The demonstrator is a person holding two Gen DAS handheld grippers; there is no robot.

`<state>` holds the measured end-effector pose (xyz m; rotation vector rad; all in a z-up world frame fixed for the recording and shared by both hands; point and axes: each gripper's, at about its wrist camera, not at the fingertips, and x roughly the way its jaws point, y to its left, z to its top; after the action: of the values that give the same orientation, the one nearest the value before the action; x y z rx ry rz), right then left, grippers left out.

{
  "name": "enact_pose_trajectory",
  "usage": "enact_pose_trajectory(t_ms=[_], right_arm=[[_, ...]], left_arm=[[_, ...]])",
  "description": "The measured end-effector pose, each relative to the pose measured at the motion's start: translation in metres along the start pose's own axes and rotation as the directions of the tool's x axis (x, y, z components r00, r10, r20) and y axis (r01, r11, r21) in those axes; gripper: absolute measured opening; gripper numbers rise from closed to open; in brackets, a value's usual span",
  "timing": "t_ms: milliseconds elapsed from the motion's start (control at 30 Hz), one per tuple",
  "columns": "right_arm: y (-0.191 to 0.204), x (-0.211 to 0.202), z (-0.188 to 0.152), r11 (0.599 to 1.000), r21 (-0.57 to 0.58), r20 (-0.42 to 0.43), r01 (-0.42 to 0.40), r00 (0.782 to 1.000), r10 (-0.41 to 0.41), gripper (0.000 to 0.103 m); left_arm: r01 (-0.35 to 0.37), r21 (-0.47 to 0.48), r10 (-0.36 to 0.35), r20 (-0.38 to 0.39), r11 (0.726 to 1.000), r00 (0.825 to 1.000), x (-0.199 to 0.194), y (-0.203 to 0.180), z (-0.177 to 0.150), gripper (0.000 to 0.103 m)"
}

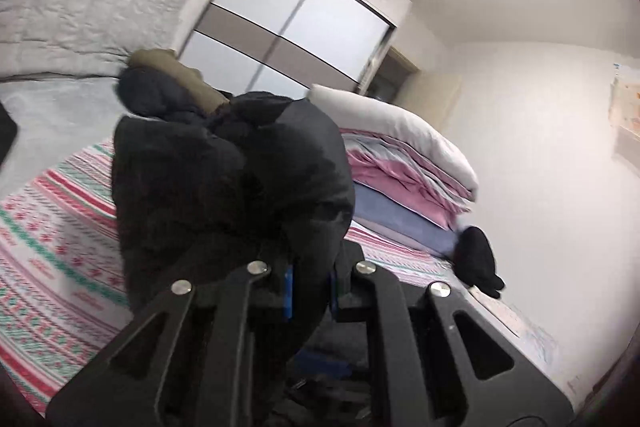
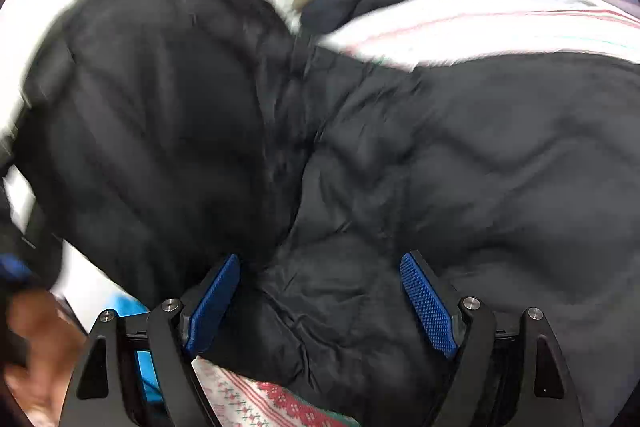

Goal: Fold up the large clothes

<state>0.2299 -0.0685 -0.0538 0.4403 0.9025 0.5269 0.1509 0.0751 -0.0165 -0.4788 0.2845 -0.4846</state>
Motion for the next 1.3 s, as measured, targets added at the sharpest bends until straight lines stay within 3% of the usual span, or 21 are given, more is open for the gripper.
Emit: enact_pose_trajectory(t_ms=[133,233,300,367,433,533,700,767,833,900,967,1033,1100,1167,1233,1300], right_arm=[[-0.046,-0.071,0.011,0.992,0.119,0.165,0.035,0.985,-0.055,0.085],[-0.098,-0.119,0.008,0.958,0.262,0.258,0.119,0.948,-0.188,0.085],[-0.123,-0.139,0.003,0.929,0.342,0.280,0.139,0.929,-0.242,0.085],[-0.147,-0.157,-0.002,0.901,0.419,0.305,0.110,0.918,-0.253,0.085],[-0.159,-0.166,-0.003,0.884,0.464,0.331,0.053,0.916,-0.228,0.085],[-0.166,-0.165,-0.004,0.879,0.476,0.346,-0.037,0.927,-0.148,0.085],[-0.157,-0.139,0.001,0.905,0.423,0.275,-0.044,0.958,-0.082,0.085],[-0.153,-0.129,0.002,0.918,0.397,0.235,0.009,0.965,-0.112,0.085],[-0.152,-0.114,-0.003,0.917,0.384,0.170,0.108,0.968,-0.186,0.085],[-0.150,-0.102,-0.005,0.915,0.353,0.123,0.193,0.960,-0.250,0.085],[-0.150,-0.102,-0.005,0.918,0.325,0.110,0.227,0.955,-0.275,0.085],[-0.144,-0.110,-0.004,0.911,0.318,0.111,0.263,0.944,-0.311,0.085],[-0.129,-0.127,0.002,0.900,0.321,0.178,0.294,0.915,-0.362,0.085],[-0.113,-0.147,0.015,0.926,0.301,0.293,0.230,0.902,-0.319,0.085],[-0.096,-0.145,0.039,0.961,0.253,0.320,0.109,0.928,-0.189,0.085],[-0.084,-0.122,0.063,0.975,0.220,0.267,0.044,0.958,-0.103,0.085]], left_arm=[[0.085,0.053,-0.078,-0.117,0.995,0.990,0.030,-0.025,-0.019,0.014],[0.159,0.096,-0.130,-0.261,0.983,0.957,0.059,-0.046,-0.049,0.015],[0.205,0.139,-0.138,-0.385,0.969,0.913,0.081,-0.061,-0.077,0.015],[0.238,0.187,-0.107,-0.528,0.953,0.842,0.105,-0.071,-0.111,0.016],[0.271,0.244,-0.063,-0.623,0.931,0.780,0.121,-0.077,-0.141,0.018],[0.292,0.263,-0.053,-0.652,0.920,0.757,0.124,-0.081,-0.146,0.019],[0.362,0.179,-0.143,-0.693,0.915,0.706,0.109,-0.079,-0.119,0.044],[0.386,0.170,-0.175,-0.680,0.907,0.712,0.092,-0.076,-0.102,0.053],[0.395,0.171,-0.198,-0.651,0.903,0.733,0.075,-0.071,-0.089,0.059],[0.374,0.182,-0.200,-0.598,0.909,0.777,0.058,-0.059,-0.070,0.066],[0.317,0.187,-0.180,-0.521,0.930,0.834,0.043,-0.043,-0.050,0.069],[0.196,0.159,-0.109,-0.435,0.968,0.894,0.037,-0.012,-0.033,0.071],[0.058,0.127,-0.003,-0.391,0.990,0.920,0.043,0.022,-0.028,0.071],[-0.018,0.056,0.039,-0.407,0.998,0.913,0.055,0.046,-0.027,0.071],[-0.051,-0.026,0.034,-0.459,0.998,0.888,0.071,0.065,-0.030,0.071],[-0.056,-0.034,0.034,-0.472,0.998,0.881,0.084,0.065,-0.034,0.071]])
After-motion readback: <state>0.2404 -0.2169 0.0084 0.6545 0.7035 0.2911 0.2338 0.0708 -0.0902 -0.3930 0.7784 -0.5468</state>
